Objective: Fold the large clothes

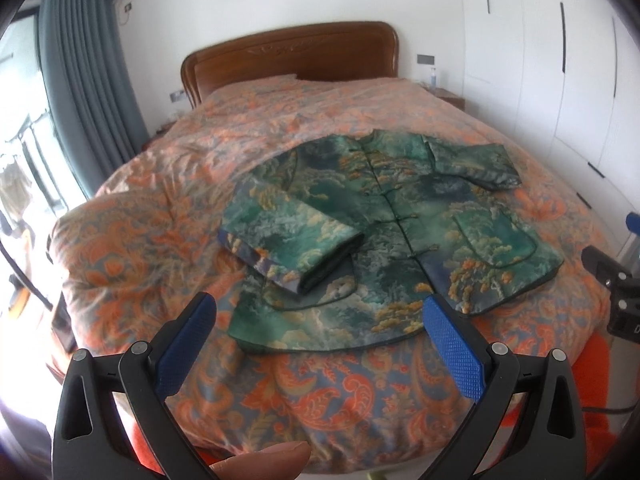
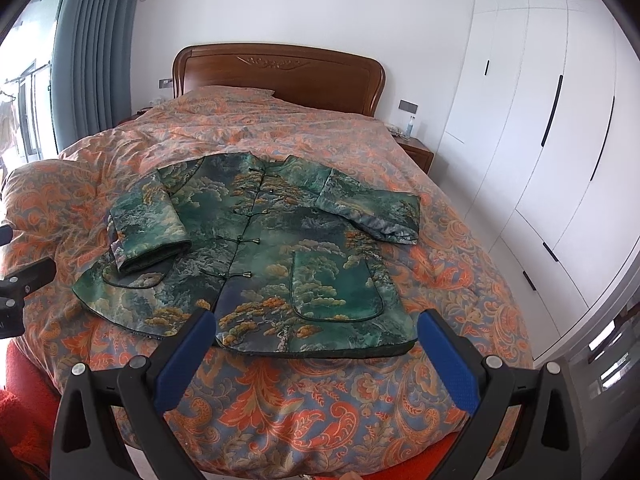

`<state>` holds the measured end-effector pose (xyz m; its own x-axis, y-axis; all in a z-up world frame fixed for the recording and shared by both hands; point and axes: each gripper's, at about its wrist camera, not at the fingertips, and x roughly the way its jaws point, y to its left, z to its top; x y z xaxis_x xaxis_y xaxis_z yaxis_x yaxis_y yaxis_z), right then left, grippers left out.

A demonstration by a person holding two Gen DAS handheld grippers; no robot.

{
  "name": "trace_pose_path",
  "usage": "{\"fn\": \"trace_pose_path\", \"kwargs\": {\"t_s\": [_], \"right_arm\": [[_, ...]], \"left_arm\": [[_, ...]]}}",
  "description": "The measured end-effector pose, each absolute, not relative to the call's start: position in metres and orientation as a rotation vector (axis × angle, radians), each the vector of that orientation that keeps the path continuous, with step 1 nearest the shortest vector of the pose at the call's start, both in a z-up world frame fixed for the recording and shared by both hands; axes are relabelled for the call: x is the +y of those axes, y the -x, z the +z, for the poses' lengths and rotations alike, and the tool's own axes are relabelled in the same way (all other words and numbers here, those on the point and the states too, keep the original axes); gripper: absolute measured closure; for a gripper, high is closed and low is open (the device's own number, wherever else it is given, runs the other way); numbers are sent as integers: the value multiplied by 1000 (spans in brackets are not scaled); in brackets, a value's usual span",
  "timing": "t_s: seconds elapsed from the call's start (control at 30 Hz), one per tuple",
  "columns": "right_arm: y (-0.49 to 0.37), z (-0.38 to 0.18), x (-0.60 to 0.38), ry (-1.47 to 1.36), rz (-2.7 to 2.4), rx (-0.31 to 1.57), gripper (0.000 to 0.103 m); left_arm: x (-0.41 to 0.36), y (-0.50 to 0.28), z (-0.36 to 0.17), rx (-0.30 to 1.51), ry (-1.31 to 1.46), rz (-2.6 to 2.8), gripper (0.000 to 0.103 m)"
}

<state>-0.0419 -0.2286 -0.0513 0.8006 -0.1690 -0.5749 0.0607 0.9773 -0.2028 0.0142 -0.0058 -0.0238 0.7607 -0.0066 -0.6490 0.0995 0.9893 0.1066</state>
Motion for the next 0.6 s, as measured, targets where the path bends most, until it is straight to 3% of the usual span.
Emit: {"fn": "trace_pose_path", "kwargs": {"t_s": [0.4, 0.6], "right_arm": [[30, -32, -229, 265, 62, 483, 0], [10, -39, -223, 230, 149, 570, 0]], "left_arm": [[9, -32, -17, 629, -144, 2, 0], [14, -44, -21, 659, -111, -19, 0]]}}
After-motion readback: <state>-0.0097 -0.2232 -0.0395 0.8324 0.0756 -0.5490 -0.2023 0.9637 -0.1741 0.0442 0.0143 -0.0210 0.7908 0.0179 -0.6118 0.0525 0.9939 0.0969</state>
